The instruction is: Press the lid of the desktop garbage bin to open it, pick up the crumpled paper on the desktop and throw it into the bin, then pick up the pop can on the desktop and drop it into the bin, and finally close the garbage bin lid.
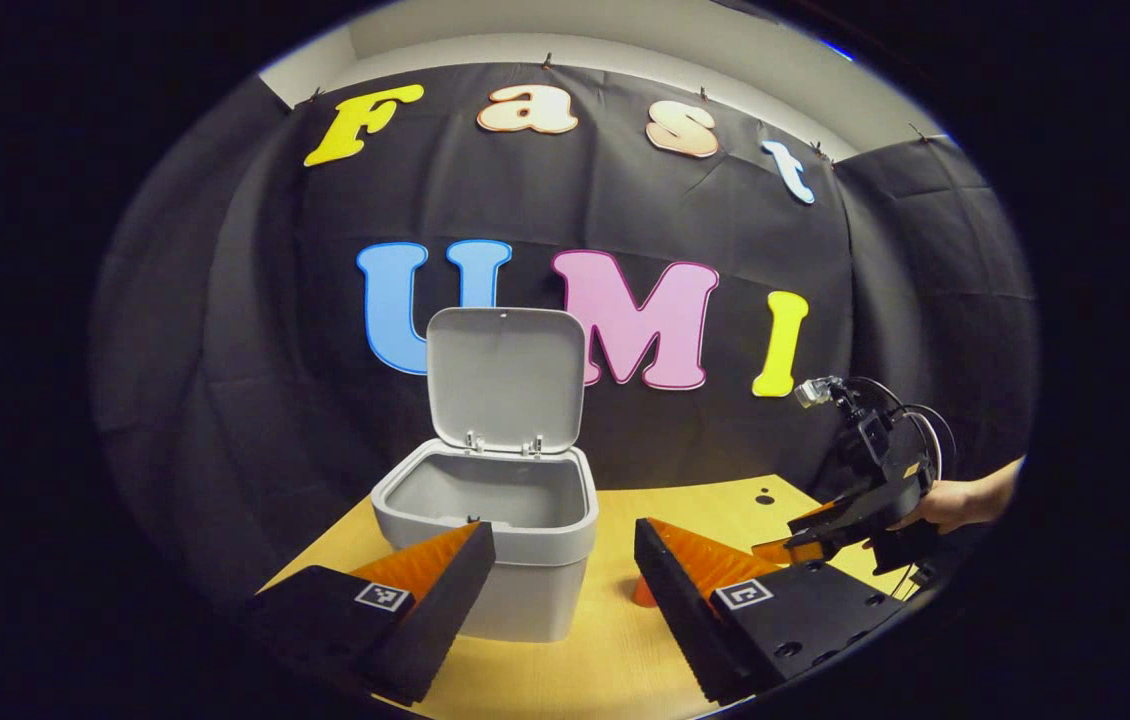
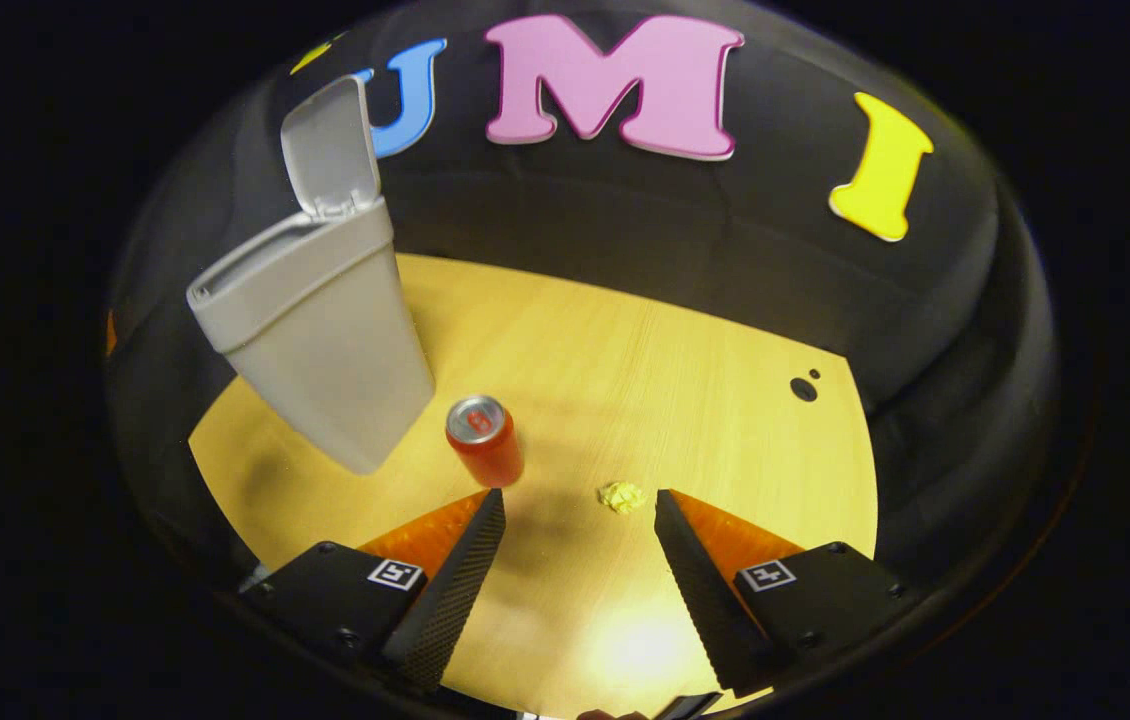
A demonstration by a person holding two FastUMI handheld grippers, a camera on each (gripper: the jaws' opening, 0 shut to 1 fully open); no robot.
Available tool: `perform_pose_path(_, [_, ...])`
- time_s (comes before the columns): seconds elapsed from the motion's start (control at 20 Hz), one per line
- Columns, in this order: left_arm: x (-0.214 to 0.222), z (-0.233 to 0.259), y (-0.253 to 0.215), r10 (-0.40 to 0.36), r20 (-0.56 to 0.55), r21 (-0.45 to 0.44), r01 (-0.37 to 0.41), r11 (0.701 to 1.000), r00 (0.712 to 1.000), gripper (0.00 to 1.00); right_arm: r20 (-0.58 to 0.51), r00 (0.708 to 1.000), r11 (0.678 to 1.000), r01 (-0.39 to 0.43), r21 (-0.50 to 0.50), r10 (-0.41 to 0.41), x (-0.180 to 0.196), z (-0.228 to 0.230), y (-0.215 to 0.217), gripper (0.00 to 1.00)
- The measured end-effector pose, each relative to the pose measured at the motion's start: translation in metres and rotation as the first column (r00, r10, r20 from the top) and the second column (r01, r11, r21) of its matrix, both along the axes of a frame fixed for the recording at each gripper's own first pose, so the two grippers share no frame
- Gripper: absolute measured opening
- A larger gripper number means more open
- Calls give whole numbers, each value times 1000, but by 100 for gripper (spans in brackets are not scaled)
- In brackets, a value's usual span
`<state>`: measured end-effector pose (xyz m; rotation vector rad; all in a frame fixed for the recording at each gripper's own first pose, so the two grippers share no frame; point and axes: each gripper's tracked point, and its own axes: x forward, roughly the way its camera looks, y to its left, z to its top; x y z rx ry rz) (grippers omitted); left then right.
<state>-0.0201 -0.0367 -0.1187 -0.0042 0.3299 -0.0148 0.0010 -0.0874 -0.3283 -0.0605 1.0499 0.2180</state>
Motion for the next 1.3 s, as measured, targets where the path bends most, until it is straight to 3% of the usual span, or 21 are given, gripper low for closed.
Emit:
perform_pose_path(0.1, [-5, -3, 8, 45, -15, 18, -45, 999, 999, 95, -42, 999, 1000, -21, 8, 21, 9, -20, -4, 99])
perform_pose_path(0.35, [-11, -11, 16, 177, -46, 16, -176, 984, 983, 93, -168, 986, 997, 19, 71, -6, 29, -71, -8, 98])
perform_pose_path(0.5, [-10, -15, 10, 220, -53, 14, -220, 975, 974, 95, -206, 978, 999, -11, 38, 18, 36, -101, -18, 98])
perform_pose_path(1.05, [-20, -34, -16, 242, -109, 35, -240, 970, 964, 95, -338, 934, 993, -121, -11, 111, 25, -165, -24, 98])
perform_pose_path(1.15, [-22, -31, -14, 252, -103, 41, -249, 968, 962, 95, -345, 933, 994, -108, 7, 104, 24, -170, -21, 99])
perform_pose_path(1.3, [-23, -34, -13, 245, -112, 47, -241, 969, 963, 95, -350, 932, 995, -98, 8, 94, 25, -168, -26, 90])
